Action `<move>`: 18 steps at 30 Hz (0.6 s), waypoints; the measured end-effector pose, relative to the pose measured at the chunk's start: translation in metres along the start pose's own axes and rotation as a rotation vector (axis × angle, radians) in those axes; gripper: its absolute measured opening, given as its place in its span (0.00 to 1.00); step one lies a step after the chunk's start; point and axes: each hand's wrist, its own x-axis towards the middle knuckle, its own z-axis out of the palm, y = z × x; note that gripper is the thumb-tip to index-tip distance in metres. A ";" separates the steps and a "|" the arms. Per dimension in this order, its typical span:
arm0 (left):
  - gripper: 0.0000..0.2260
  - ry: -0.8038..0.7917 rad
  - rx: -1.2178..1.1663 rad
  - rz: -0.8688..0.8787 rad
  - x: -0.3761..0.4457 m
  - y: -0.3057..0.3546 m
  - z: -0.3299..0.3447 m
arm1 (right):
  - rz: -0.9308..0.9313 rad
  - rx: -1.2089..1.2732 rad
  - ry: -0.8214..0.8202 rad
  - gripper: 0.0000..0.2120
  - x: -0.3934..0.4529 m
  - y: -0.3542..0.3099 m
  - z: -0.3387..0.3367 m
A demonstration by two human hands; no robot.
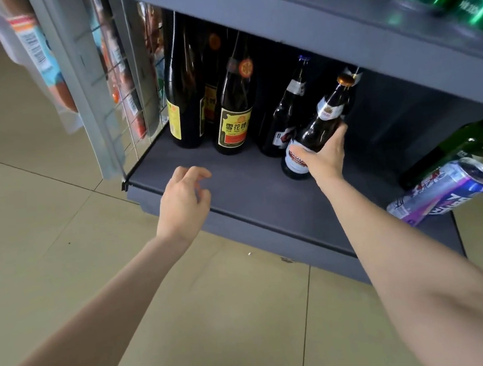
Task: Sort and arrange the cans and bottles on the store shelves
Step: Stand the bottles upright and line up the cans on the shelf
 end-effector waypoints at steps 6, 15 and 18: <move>0.15 0.083 -0.030 0.128 -0.001 0.031 -0.029 | -0.067 -0.098 -0.120 0.44 -0.071 -0.021 -0.034; 0.16 0.121 -0.056 0.422 0.005 0.121 -0.040 | -0.119 -0.639 0.249 0.37 -0.085 -0.013 -0.172; 0.17 0.045 -0.081 0.431 -0.002 0.130 -0.020 | 0.136 -0.701 0.195 0.42 -0.053 0.017 -0.191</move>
